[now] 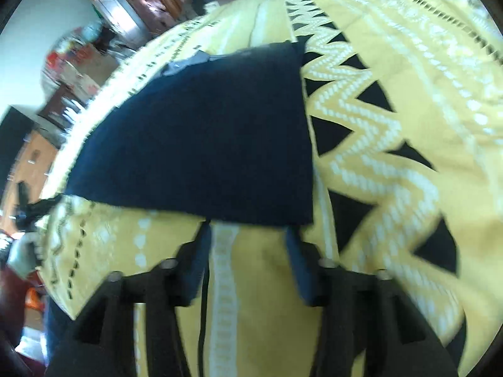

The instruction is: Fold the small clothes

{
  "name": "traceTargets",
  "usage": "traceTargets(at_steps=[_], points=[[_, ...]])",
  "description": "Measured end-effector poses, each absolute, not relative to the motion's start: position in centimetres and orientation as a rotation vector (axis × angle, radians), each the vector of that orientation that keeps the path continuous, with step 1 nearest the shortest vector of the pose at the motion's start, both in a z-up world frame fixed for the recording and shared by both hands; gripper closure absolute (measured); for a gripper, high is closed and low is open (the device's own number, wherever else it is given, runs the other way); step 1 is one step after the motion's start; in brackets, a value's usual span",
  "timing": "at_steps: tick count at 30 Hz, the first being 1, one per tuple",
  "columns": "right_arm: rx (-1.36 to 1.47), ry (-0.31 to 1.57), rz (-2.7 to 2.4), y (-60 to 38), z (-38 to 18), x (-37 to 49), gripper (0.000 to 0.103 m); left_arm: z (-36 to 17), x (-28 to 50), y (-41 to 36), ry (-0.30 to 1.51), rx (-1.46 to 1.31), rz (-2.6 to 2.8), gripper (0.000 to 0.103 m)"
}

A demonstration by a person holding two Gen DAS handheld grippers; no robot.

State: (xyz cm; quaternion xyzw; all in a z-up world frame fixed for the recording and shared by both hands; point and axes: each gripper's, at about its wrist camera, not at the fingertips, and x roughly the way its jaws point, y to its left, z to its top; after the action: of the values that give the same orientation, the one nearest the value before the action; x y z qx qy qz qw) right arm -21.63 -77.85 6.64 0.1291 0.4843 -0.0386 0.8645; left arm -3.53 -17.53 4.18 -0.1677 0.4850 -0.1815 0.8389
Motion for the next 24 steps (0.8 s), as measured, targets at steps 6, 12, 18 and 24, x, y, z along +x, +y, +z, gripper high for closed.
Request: traceTargets(at_steps=[6,12,18,24], points=[[0.110,0.960,-0.049,-69.9,8.8,-24.0,0.024,6.5,-6.3,-20.8,0.951,-0.508,-0.572,0.047],[-0.047,1.067,-0.023,-64.7,4.6,-21.8,0.022,2.2,-3.8,-24.1,1.034,-0.676,-0.532,0.048],[-0.145,1.066,-0.048,-62.6,2.7,-22.2,0.000,1.8,-1.8,-25.5,0.975,-0.723,-0.506,0.046],[-0.153,1.047,-0.062,-62.4,2.4,-22.1,0.000,2.4,-0.2,-27.4,0.927,-0.700,-0.502,0.045]])
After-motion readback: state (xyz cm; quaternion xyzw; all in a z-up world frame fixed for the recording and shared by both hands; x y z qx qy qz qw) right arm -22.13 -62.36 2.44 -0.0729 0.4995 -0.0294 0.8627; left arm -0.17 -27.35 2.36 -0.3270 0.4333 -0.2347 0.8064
